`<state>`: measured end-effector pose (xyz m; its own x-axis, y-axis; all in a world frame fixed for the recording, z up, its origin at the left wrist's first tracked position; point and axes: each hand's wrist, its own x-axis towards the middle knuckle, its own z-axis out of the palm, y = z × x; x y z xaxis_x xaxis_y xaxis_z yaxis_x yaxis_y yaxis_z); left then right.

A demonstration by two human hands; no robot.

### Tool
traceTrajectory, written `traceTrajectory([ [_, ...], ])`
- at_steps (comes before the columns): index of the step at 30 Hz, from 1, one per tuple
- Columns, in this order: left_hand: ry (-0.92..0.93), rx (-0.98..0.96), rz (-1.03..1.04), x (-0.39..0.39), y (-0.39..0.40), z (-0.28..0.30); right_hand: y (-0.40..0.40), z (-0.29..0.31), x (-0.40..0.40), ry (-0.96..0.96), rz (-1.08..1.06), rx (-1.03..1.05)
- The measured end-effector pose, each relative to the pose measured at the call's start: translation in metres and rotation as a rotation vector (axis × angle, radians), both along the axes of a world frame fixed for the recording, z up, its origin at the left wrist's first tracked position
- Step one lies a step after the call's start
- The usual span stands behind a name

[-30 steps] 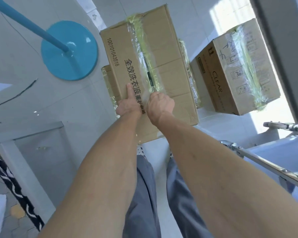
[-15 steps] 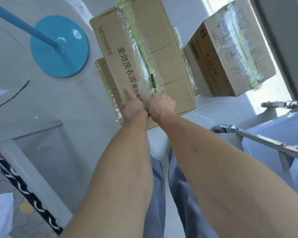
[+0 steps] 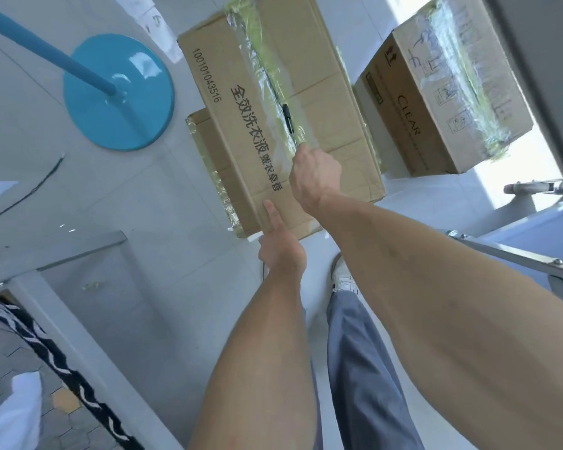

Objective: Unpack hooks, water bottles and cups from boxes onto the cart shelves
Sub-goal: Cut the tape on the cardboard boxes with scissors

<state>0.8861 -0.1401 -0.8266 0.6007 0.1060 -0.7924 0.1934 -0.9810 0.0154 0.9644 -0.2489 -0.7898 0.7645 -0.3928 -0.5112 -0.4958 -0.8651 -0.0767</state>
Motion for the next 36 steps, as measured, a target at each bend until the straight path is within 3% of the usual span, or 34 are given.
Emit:
traceTrajectory([
  [6, -0.082, 0.003, -0.017, 0.006, -0.005, -0.003, 0.001, -0.022, 0.008, 0.01, -0.156, 0.034],
  [11, -0.163, -0.068, 0.164, 0.029, -0.012, -0.01, -0.006, -0.028, 0.0, 0.047, -0.028, -0.016],
  [17, -0.167, 0.002, 0.102, 0.032, -0.019, -0.017, -0.013, -0.004, 0.008, 0.14, 0.077, 0.019],
  [22, -0.245, 0.034, 0.095, 0.025, -0.02, -0.028, -0.008, -0.014, -0.032, 0.209, 0.127, 0.05],
  [36, -0.227, 0.067, 0.022, 0.017, -0.025, -0.03, -0.006, 0.017, -0.057, 0.292, 0.097, 0.071],
])
